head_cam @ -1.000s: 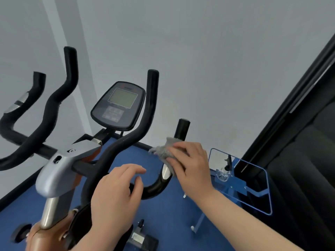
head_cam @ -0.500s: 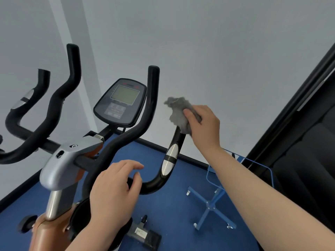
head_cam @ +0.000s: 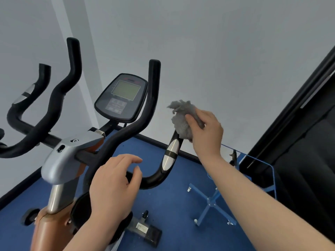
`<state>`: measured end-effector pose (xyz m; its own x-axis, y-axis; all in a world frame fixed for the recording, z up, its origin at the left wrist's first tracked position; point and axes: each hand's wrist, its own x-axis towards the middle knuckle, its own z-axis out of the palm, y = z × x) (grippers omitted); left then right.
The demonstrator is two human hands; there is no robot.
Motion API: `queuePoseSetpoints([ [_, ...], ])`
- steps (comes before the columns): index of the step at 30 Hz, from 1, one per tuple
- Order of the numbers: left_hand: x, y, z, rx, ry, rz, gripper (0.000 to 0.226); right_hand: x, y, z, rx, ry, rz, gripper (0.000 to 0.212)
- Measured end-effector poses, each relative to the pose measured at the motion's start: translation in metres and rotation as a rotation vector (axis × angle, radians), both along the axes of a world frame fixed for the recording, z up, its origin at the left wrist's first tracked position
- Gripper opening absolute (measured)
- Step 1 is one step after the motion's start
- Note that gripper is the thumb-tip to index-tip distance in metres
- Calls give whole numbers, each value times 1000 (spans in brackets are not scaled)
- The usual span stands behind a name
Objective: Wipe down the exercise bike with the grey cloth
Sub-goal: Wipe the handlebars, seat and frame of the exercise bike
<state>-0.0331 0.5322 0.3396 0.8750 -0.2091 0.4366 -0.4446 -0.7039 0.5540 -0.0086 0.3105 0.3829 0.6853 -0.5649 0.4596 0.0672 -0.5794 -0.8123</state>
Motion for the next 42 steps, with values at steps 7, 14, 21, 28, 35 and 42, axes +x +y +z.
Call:
queuePoseSetpoints([
  [7, 0, 0, -2, -41, -32, 2, 18, -59, 78, -78, 128, -131, -49, 32],
  [14, -4, 2, -10, -269, -158, -62, 20, -38, 15, -36, -597, 45, 42, 26],
  [21, -25, 30, -26, -268, -311, 92, 22, -69, 48, -60, -959, 28, 490, 26],
  [28, -27, 45, -38, -219, -68, 482, 19, -58, 79, -50, -1055, 165, 546, 29],
  [35, -28, 40, -43, -308, -71, 546, 27, 7, 114, -18, -864, 568, 760, 36],
  [42, -31, 39, -47, -384, -40, 666, 26, 4, 108, -23, -1056, 520, 724, 45],
])
